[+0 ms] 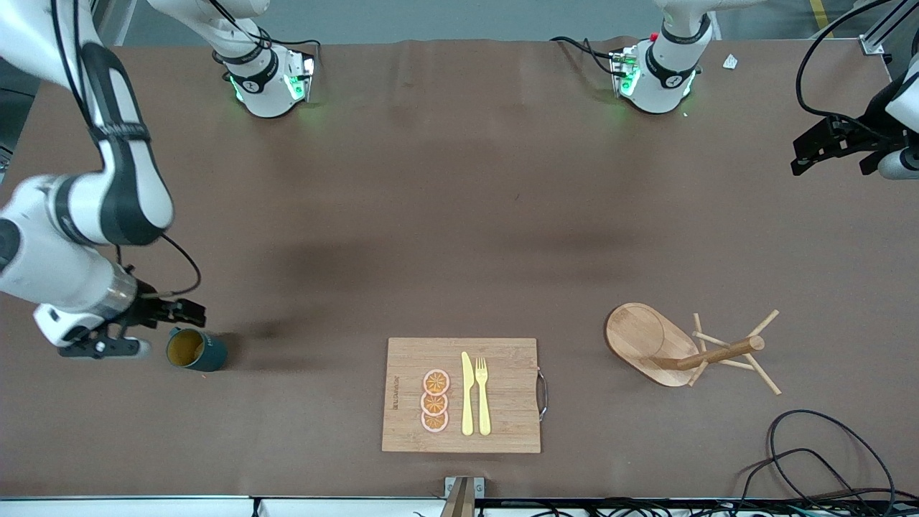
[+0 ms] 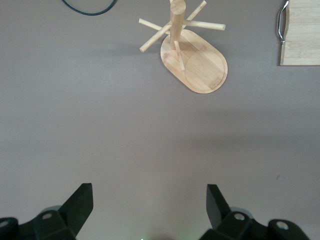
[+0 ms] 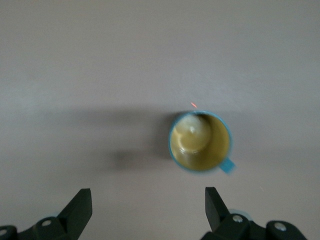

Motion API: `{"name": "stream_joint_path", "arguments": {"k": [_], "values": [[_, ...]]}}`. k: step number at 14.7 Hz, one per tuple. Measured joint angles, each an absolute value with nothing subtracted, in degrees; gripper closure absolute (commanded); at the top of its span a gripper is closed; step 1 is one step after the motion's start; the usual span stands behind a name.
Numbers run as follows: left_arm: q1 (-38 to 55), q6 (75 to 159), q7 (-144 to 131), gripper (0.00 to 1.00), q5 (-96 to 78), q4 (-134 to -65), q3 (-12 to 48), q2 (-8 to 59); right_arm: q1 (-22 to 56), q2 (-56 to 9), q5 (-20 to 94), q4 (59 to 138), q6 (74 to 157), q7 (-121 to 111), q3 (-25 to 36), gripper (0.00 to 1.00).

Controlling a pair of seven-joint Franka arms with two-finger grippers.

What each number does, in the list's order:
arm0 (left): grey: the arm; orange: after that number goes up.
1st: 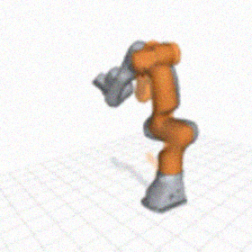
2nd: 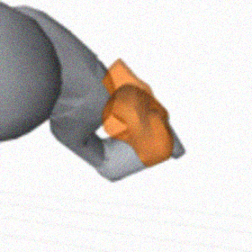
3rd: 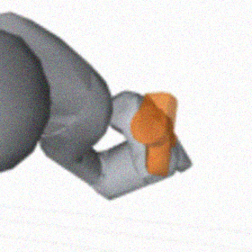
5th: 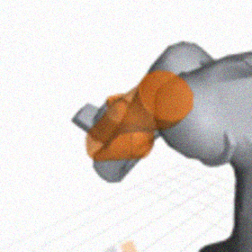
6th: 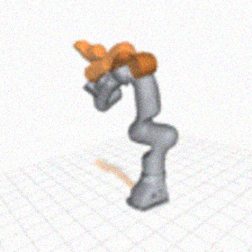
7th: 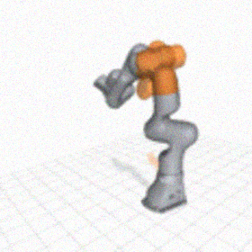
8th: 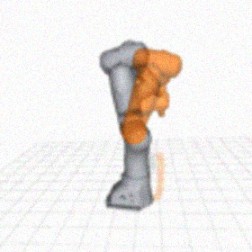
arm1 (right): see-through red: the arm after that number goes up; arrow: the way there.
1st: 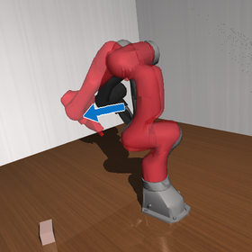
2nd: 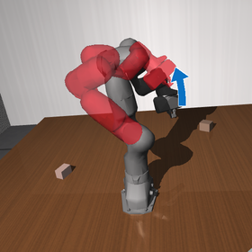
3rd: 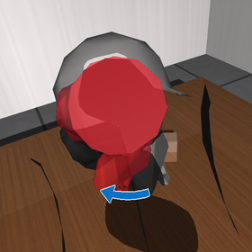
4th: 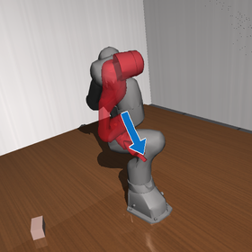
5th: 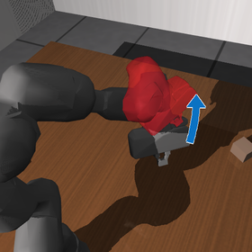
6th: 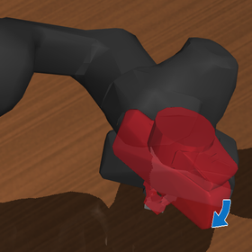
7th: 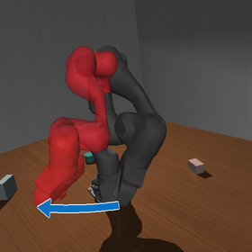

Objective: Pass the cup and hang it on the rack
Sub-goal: 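Reach the right gripper down to the teal mug's rim, then grasp the teal mug rim with the right gripper and lift it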

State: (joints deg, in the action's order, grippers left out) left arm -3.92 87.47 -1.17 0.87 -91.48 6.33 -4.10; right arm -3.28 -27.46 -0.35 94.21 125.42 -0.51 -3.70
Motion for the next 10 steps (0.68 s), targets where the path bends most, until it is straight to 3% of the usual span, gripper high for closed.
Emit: {"name": "stream_joint_path", "arguments": {"k": [6,10], "values": [[-4.3,87.5,-1.2,0.0,0.9,-91.2,6.3,-4.1,-3.5,-35.0,-3.4,93.0,131.3,-0.5,-3.2,0.02],[-5.0,87.5,-1.2,0.0,0.9,-91.2,6.3,-4.1,-3.6,-36.3,-5.1,92.4,131.2,-0.6,-3.0,0.51]]}}
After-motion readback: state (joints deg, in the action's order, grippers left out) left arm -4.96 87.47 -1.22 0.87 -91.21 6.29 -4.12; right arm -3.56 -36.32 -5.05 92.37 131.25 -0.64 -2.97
